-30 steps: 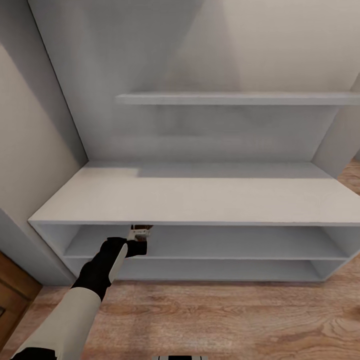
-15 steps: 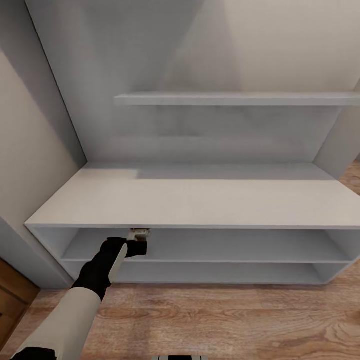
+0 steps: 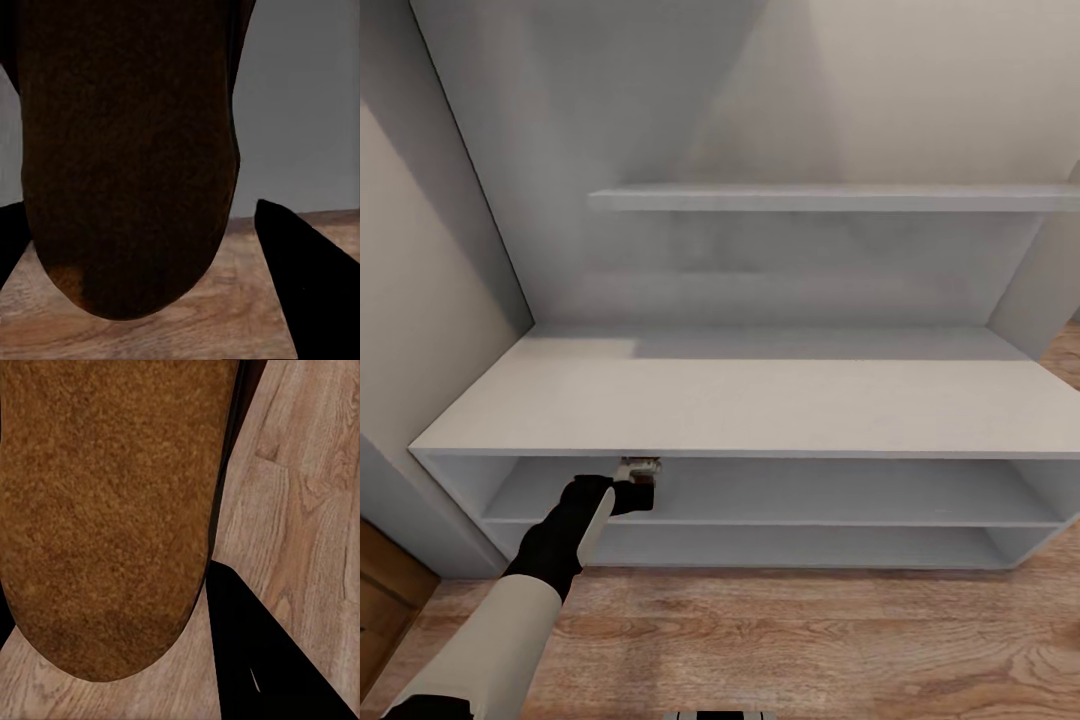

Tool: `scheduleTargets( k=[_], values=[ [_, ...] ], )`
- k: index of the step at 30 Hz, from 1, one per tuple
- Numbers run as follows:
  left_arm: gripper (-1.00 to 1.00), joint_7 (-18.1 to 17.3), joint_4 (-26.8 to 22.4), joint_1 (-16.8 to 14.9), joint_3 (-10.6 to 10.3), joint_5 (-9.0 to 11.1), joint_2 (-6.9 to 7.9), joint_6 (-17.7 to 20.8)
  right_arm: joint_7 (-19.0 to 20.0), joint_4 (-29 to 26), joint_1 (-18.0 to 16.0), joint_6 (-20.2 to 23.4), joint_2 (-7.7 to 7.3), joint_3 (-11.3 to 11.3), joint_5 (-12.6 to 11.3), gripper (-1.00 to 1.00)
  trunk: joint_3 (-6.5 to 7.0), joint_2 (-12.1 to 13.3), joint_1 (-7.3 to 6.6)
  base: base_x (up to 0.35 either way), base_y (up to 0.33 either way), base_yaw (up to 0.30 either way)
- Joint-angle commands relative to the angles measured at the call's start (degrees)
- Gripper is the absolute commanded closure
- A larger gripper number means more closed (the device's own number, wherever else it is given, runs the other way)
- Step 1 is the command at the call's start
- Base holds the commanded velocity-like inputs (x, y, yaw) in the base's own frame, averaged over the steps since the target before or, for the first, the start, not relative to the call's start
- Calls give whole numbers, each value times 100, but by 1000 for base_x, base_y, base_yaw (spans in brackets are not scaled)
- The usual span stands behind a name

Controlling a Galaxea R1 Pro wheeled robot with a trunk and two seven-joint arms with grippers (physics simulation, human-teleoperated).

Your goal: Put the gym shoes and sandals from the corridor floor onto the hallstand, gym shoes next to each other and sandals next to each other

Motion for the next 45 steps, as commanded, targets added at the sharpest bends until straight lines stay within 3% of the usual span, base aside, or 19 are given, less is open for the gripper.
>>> scheduleTargets(
  k=[1,23,45],
  values=[
    [-100,25,-5,-2,-4,54,5,28,29,-6,-11,26,1,-12,42,100,-5,-2,-1,0,0,0],
    [-100,16,-9,-2,2,58,11,28,21,-7,-11,26,3,-12,39,100,-5,-2,-1,-10,0,0],
    [-100,2,-6,20,-21,70,3,-98,27,-7,-9,24,6,-12,36,100,-5,-2,-1,-322,0,0]
  ],
)
